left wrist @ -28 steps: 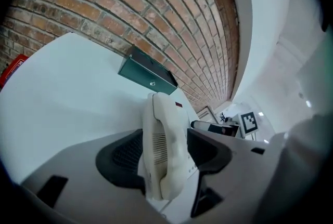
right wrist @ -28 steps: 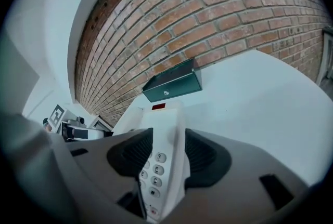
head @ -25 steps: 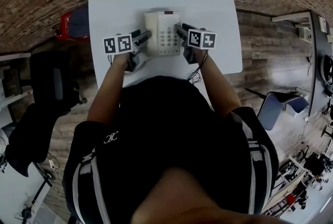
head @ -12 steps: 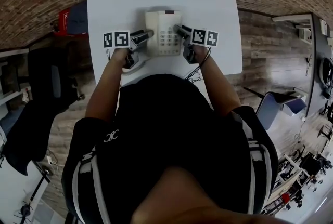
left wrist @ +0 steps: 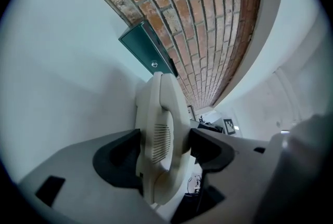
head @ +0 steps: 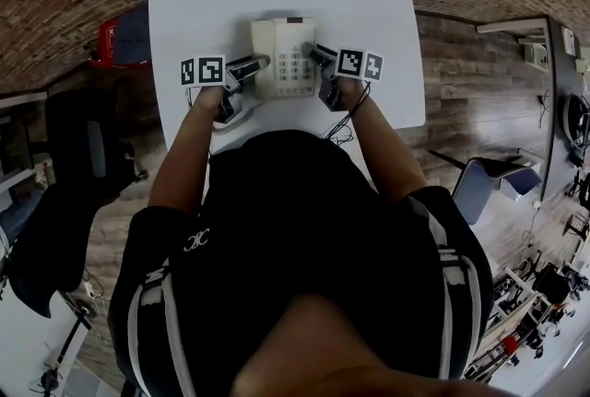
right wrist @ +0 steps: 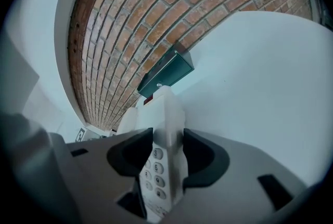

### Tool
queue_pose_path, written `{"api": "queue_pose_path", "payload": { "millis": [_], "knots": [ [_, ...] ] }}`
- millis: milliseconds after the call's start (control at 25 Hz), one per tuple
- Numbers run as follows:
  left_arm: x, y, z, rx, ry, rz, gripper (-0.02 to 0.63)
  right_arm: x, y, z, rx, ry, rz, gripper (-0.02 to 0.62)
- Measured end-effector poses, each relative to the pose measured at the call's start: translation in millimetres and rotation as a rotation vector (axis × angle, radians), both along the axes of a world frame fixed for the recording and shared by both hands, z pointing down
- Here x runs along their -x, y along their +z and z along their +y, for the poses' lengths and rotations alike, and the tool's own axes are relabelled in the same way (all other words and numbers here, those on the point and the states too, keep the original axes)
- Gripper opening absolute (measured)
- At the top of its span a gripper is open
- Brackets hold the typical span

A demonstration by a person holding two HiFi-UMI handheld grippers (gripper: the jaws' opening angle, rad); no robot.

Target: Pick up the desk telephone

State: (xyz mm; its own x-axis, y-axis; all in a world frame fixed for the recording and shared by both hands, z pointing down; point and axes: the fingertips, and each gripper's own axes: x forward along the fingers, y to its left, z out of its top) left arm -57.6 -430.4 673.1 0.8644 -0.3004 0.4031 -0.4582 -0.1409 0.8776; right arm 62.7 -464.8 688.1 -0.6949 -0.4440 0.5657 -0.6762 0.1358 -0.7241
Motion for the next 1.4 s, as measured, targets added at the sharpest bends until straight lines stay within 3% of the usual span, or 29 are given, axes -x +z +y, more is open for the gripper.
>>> {"api": "queue_pose_path", "payload": {
  "millis": [440,720,1400],
  "knots": [
    [-0.4,-8.6,9.0,-0.028,0.019,-0.051,0.279,1.0,-11.1,5.9,-0.028,-0.021,0.084,0.149],
    [3.1,-27.2,14.4,-0.057,0.002,-0.041,0.273,4.1,-32.7,7.8,-0.068,-0.026,0.106,0.149],
    [0.9,-132.0,9.8,-0.255,-0.045,-0.012,0.272,1.0,-151.7,-1.8,-0.324,0.023,0.12,0.138]
  ]
}}
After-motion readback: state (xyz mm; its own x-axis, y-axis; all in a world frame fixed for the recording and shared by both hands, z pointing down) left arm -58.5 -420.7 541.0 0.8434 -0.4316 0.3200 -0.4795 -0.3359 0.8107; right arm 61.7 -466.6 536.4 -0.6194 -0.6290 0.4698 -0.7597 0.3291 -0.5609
